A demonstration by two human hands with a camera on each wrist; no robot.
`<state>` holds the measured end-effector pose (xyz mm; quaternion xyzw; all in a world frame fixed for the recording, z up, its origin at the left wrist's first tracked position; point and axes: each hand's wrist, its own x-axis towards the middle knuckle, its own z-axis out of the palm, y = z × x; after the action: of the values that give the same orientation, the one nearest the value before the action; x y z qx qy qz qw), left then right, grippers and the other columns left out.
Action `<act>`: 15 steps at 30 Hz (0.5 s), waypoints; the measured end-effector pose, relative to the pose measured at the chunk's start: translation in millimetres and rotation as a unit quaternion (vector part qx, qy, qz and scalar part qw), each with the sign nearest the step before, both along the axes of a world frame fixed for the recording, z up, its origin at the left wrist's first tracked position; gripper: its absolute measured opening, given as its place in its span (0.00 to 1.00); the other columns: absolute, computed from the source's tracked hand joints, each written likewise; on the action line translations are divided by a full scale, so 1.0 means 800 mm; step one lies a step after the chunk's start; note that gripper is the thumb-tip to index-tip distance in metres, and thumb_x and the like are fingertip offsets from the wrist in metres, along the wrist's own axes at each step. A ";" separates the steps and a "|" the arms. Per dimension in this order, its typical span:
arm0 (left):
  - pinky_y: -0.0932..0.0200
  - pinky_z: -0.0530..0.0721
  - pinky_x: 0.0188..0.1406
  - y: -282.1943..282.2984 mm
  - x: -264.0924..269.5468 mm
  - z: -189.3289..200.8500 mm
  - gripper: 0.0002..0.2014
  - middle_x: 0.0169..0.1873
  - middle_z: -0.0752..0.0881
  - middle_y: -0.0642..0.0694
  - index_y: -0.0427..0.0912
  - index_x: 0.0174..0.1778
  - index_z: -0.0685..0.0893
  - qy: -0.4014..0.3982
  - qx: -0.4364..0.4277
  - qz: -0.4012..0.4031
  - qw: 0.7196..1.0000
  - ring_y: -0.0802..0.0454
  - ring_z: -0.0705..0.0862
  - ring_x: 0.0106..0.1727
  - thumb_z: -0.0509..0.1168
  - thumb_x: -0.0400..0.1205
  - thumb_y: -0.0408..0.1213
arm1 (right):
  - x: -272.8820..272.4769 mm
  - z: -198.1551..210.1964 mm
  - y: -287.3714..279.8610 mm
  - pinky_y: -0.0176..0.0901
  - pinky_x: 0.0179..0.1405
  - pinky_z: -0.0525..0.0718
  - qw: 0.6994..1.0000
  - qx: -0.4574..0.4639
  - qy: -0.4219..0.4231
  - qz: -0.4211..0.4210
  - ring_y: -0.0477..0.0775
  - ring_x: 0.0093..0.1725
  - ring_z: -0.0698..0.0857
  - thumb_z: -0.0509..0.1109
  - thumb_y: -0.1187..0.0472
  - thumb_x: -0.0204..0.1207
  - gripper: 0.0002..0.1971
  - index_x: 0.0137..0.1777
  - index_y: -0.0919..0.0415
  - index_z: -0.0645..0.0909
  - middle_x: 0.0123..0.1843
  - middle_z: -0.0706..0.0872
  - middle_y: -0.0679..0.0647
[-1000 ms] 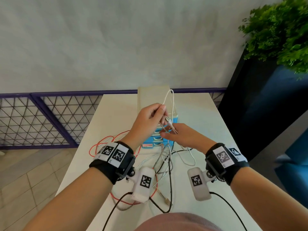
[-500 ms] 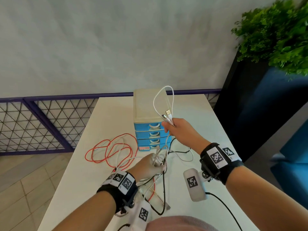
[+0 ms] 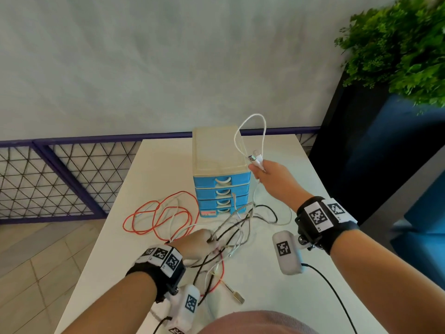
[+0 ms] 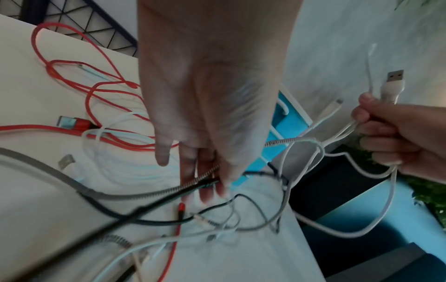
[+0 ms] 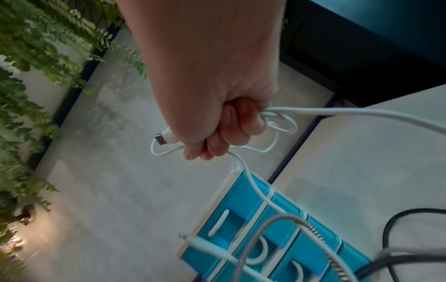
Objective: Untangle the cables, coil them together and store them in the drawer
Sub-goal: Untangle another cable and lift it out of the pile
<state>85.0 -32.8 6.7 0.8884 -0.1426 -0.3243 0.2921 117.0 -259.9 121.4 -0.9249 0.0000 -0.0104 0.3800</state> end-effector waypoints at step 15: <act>0.51 0.84 0.60 -0.045 0.012 0.013 0.12 0.40 0.90 0.39 0.38 0.54 0.71 0.108 -0.167 0.103 0.975 0.46 0.88 0.45 0.66 0.79 0.32 | -0.002 -0.004 0.035 0.41 0.31 0.74 0.998 0.047 0.030 0.025 0.52 0.31 0.76 0.59 0.48 0.85 0.19 0.36 0.59 0.77 0.33 0.79 0.52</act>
<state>94.4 -68.5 17.3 0.7967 -0.0694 -0.3584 0.4817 115.2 -231.6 118.2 -0.9057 -0.0115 0.0272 0.4230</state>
